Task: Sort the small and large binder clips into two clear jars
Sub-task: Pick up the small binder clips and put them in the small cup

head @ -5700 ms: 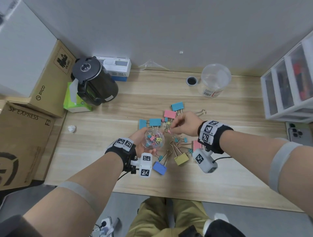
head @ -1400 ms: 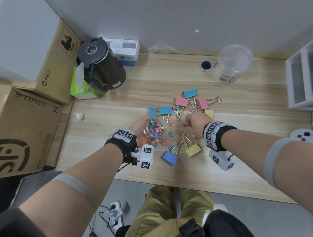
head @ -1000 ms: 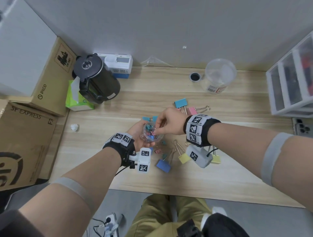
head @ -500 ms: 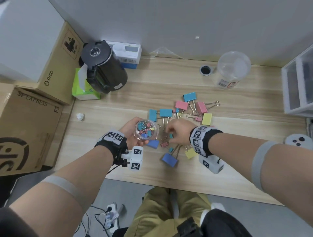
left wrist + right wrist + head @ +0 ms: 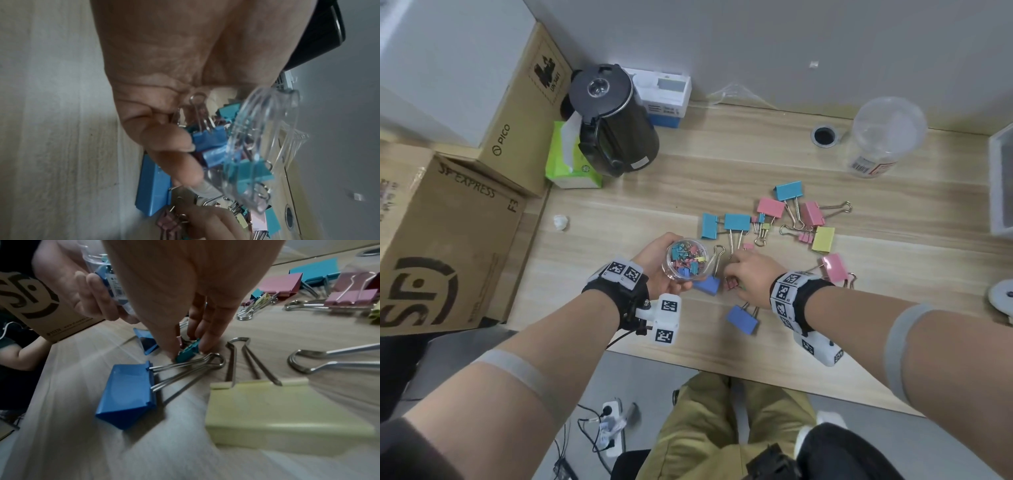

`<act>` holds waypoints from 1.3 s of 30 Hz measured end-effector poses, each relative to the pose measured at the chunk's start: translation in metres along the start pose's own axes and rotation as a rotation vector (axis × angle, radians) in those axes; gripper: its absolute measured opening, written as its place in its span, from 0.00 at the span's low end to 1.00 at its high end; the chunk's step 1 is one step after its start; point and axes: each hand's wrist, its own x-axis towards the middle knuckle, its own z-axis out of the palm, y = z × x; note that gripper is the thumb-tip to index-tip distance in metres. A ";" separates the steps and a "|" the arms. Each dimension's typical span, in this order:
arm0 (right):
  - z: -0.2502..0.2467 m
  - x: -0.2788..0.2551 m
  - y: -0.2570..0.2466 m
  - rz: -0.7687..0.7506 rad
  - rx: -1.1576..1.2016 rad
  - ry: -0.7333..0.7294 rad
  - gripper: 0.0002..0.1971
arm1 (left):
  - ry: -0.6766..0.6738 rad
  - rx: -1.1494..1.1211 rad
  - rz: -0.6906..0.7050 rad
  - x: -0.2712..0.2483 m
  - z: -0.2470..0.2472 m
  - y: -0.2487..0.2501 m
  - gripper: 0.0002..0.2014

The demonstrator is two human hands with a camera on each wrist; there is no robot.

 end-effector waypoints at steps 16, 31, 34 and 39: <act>0.011 0.007 0.000 0.032 0.039 0.022 0.15 | -0.015 0.022 -0.006 0.003 0.010 0.000 0.23; 0.007 0.006 0.002 0.013 0.085 0.027 0.17 | -0.004 0.016 -0.019 0.007 0.016 -0.004 0.23; 0.006 0.004 0.002 0.007 0.146 0.056 0.14 | 0.000 0.009 -0.012 0.008 0.017 -0.004 0.23; 0.004 0.001 0.006 0.015 0.214 0.057 0.13 | -0.001 -0.001 -0.018 0.011 0.019 -0.003 0.23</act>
